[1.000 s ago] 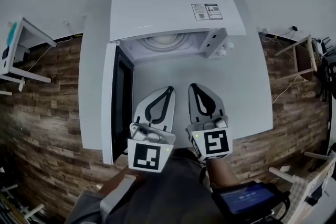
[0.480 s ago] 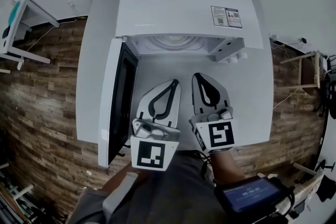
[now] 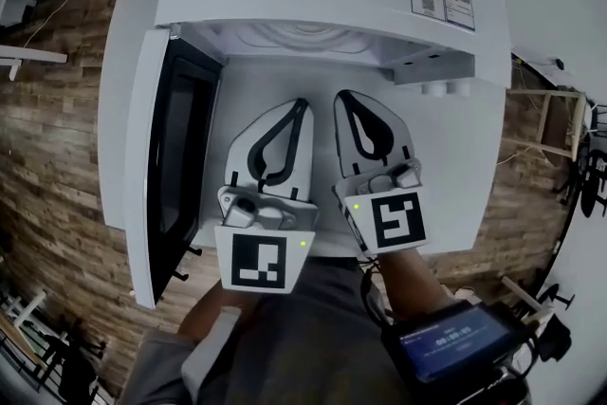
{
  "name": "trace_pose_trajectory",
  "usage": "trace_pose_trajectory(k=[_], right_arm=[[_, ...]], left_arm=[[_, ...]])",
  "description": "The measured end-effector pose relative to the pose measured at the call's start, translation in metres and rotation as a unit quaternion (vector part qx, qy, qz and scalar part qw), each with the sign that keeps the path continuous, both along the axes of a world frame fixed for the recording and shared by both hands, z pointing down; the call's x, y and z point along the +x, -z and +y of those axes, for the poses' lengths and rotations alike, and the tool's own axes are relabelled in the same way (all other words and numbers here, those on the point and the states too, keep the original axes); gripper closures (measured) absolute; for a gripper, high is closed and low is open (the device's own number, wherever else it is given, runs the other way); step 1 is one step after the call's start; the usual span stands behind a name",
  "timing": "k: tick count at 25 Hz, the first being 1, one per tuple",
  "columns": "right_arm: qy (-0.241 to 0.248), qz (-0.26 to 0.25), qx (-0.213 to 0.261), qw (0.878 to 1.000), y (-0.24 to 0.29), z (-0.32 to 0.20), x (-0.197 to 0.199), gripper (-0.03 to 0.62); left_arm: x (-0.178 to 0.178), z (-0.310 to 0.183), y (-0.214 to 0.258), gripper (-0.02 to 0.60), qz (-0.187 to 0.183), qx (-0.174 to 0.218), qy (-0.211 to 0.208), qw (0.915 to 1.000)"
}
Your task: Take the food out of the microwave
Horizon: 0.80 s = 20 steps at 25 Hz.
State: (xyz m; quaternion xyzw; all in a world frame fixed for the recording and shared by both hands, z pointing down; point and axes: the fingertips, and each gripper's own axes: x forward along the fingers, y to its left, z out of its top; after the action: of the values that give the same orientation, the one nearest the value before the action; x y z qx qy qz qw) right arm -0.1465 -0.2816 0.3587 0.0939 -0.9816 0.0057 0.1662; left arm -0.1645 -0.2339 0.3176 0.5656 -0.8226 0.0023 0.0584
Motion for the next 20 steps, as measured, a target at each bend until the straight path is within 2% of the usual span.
trace_pose_trajectory(k=[4, 7, 11, 17, 18, 20], right_arm=[[0.005, 0.028, -0.013, 1.000, -0.032, -0.005, -0.002, 0.585], [0.010, 0.016, -0.019, 1.000, -0.049, -0.006, -0.009, 0.585], [0.013, 0.027, -0.028, 0.999, -0.070, -0.009, -0.013, 0.585], [0.011, 0.017, -0.016, 1.000, -0.066, -0.020, -0.035, 0.579], [0.011, 0.015, -0.011, 1.000, -0.063, -0.021, -0.039, 0.562], [0.009, 0.010, -0.002, 1.000, -0.058, -0.025, -0.049, 0.481]], left_arm=[[-0.003, -0.006, -0.030, 0.575, 0.025, -0.012, 0.010, 0.9996], [-0.004, -0.006, -0.049, 0.575, 0.040, -0.019, 0.018, 0.9989], [-0.008, -0.005, -0.062, 0.575, 0.055, -0.021, 0.025, 0.9980], [-0.011, -0.006, -0.063, 0.575, 0.061, -0.018, 0.021, 0.9978], [-0.012, -0.005, -0.062, 0.575, 0.062, -0.017, 0.020, 0.9977], [-0.014, -0.003, -0.060, 0.575, 0.064, -0.016, 0.020, 0.9976]])
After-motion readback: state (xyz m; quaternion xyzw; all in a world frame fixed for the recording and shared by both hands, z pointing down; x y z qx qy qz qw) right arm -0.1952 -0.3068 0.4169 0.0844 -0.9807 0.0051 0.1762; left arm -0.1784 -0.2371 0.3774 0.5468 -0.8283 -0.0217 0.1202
